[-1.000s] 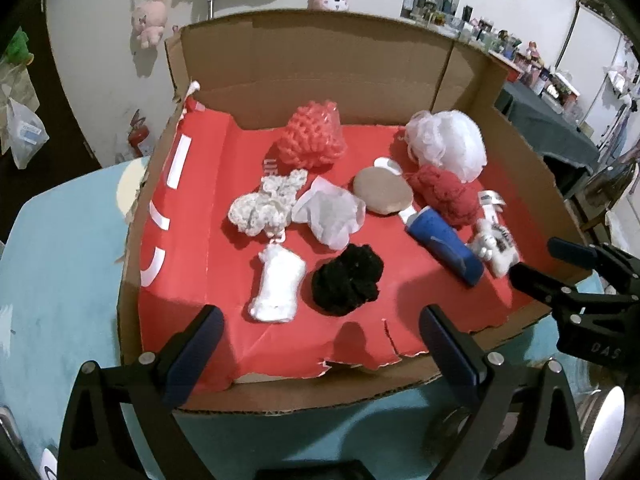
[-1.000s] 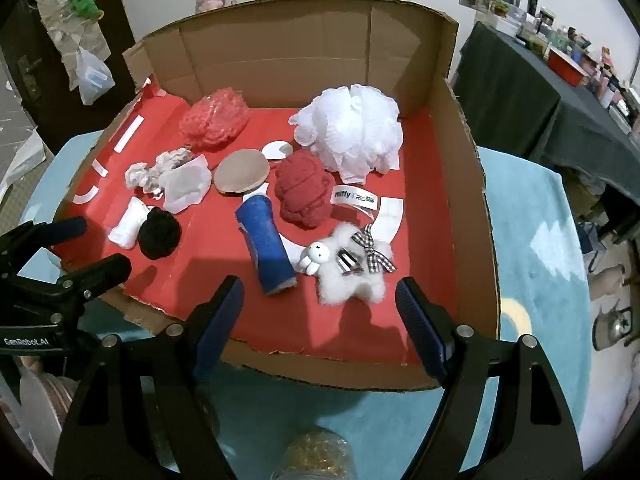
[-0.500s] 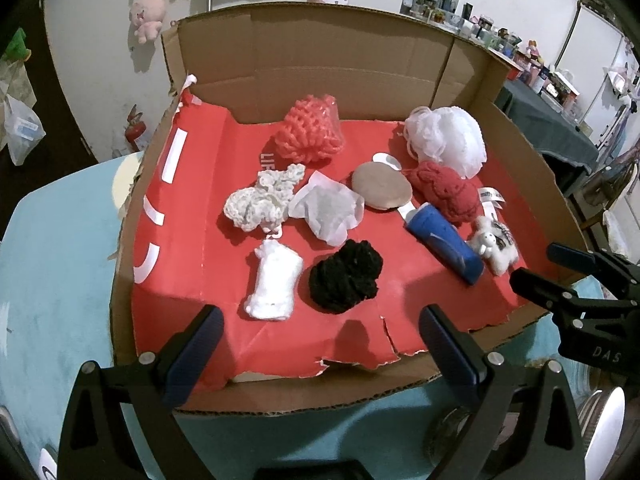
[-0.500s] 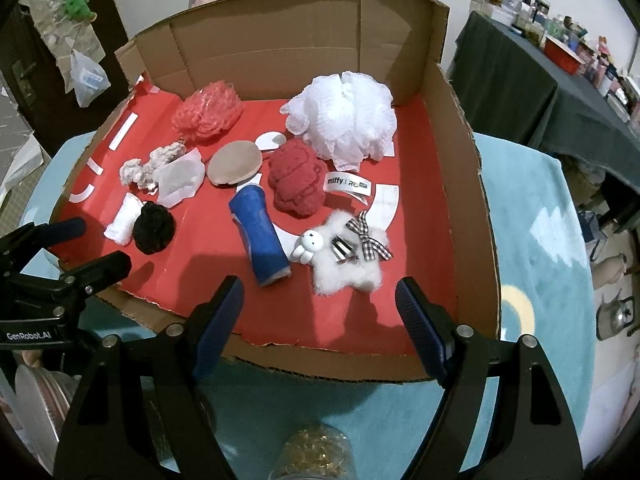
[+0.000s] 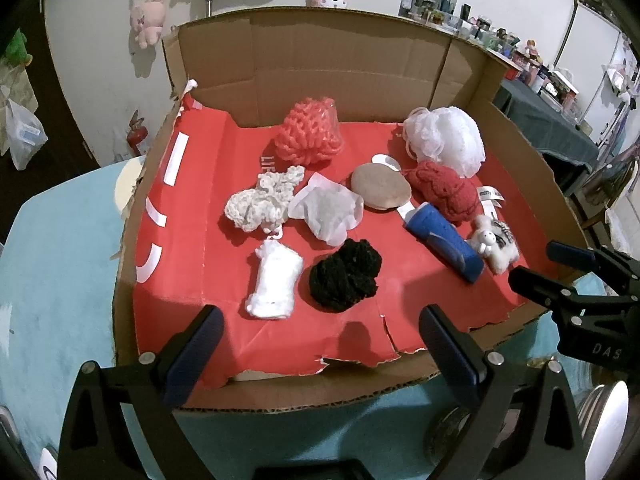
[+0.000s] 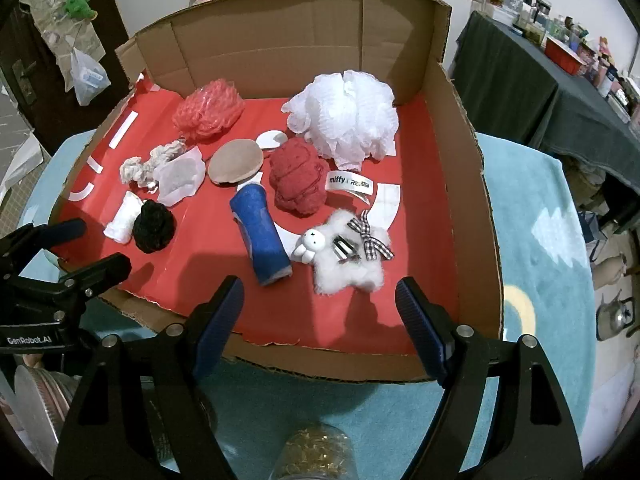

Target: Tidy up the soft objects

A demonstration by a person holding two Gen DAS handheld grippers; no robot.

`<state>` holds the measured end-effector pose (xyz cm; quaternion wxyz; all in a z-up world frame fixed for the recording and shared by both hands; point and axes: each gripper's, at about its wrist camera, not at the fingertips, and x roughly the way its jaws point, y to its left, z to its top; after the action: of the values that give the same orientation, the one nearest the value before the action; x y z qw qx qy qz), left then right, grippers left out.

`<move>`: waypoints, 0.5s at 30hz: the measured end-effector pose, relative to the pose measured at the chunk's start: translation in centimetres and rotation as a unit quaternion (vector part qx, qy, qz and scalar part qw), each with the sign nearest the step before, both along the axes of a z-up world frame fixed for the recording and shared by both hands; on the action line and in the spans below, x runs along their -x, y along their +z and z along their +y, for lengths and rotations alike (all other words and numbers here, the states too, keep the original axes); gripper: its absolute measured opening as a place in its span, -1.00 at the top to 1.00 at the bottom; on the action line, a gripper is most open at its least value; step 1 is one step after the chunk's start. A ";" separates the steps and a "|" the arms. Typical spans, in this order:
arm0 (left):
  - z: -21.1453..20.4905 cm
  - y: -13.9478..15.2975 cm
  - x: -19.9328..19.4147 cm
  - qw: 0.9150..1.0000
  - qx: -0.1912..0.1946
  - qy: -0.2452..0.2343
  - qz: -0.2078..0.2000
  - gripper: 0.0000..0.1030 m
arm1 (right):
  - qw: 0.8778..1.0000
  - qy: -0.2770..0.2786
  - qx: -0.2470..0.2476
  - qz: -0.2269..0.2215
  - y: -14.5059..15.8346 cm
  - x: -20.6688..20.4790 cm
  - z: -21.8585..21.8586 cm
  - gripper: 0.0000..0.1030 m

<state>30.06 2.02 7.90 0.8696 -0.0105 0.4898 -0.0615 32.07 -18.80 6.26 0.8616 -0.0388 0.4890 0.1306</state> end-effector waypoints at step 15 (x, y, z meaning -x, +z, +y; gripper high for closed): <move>0.2 -0.1 0.0 1.000 0.006 0.006 -0.001 -0.94 | 1.000 -0.001 0.000 0.000 0.0 0.0 0.0 -0.51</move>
<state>30.06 2.25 7.84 0.8702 -0.0187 0.4888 -0.0587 32.06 -18.80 6.25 0.8614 -0.0386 0.4895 0.1300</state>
